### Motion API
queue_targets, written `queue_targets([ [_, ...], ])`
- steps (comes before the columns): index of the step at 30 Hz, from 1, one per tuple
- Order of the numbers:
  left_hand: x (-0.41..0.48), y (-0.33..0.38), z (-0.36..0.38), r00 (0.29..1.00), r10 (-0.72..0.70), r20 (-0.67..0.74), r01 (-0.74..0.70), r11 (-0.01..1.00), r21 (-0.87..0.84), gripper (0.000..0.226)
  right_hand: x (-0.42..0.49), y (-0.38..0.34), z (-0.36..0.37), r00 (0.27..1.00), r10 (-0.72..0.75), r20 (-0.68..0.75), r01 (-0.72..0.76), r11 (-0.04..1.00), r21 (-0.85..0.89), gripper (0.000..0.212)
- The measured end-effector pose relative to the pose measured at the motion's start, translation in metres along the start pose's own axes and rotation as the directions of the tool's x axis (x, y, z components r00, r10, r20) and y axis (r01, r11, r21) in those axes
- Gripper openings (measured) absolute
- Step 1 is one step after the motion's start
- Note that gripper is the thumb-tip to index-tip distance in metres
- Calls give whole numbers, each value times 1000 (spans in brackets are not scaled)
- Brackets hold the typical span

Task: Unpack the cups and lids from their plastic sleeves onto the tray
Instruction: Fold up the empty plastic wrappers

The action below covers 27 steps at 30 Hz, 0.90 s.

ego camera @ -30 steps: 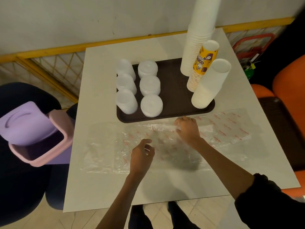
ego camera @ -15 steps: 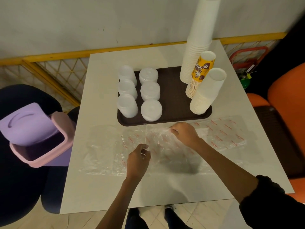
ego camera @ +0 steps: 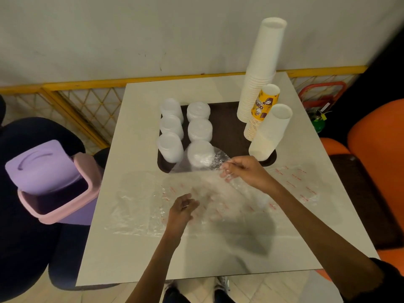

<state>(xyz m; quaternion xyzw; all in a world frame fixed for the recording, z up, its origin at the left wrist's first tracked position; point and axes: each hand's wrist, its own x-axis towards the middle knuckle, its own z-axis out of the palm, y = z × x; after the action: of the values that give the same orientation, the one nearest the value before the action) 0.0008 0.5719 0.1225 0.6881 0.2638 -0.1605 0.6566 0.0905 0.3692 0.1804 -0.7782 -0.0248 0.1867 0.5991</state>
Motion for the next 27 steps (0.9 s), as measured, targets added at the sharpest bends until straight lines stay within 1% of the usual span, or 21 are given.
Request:
queue_targets([
  [1, -1, 4, 2, 998, -31, 60, 37, 994, -99, 44, -2, -5, -3, 1000, 16, -4, -16, 998, 55, 13],
  [3, -2, 13, 8, 986, -55, 155, 91, 968, -232, 53, -6, -12, -8, 998, 53, -20, -50, 991, 120, 13],
  [6, 0, 28, 21, 964, -66, 258, 168, 904, -394, 50, -11, -16, -12, 995, 97, -10, -89, 948, 307, 15],
  [7, 0, 33, 25, 951, -64, 301, 192, 889, -416, 50, -13, -17, -13, 994, 113, 1, -105, 924, 368, 15],
  [9, 0, 42, 35, 929, -56, 366, 214, 888, -407, 37, -18, -17, -15, 988, 154, -14, -131, 879, 459, 16],
  [11, -2, 48, 39, 931, -67, 360, 208, 906, -369, 22, -21, -12, -17, 981, 189, -48, -139, 851, 506, 17],
  [13, -2, 50, 40, 951, -71, 302, 173, 929, -327, 14, -26, -6, -20, 969, 242, -55, -176, 826, 535, 20],
  [15, -1, 51, 36, 969, -81, 234, 149, 945, -290, 12, -32, 3, -22, 954, 301, 11, -262, 811, 524, 25],
  [17, -2, 51, 31, 977, -75, 202, 127, 957, -259, 11, -40, 10, -23, 945, 322, 63, -318, 849, 422, 29],
  [18, -4, 52, 29, 979, -67, 193, 115, 961, -250, 11, -43, 12, -21, 946, 317, 68, -317, 861, 398, 26],
  [20, -5, 54, 24, 983, -51, 179, 89, 973, -212, 11, -45, 12, -18, 948, 315, 52, -305, 849, 432, 19],
  [22, -7, 56, 19, 983, -32, 178, 63, 983, -172, 13, -46, 10, -18, 955, 296, 30, -276, 843, 461, 18],
  [24, -8, 60, 15, 986, -7, 167, 32, 988, -149, 15, -45, 6, -17, 962, 274, -14, -236, 852, 468, 18],
  [25, -9, 63, 12, 988, 21, 154, 1, 990, -141, 15, -46, 4, -15, 965, 256, -65, -202, 874, 442, 18],
  [26, -9, 67, 11, 989, 56, 136, -38, 990, -132, 15, -46, 3, -15, 964, 226, -141, -161, 916, 366, 19],
  [27, -10, 71, 9, 988, 104, 115, -90, 989, -120, 14, -46, 1, -14, 959, 174, -223, -120, 964, 238, 17],
])
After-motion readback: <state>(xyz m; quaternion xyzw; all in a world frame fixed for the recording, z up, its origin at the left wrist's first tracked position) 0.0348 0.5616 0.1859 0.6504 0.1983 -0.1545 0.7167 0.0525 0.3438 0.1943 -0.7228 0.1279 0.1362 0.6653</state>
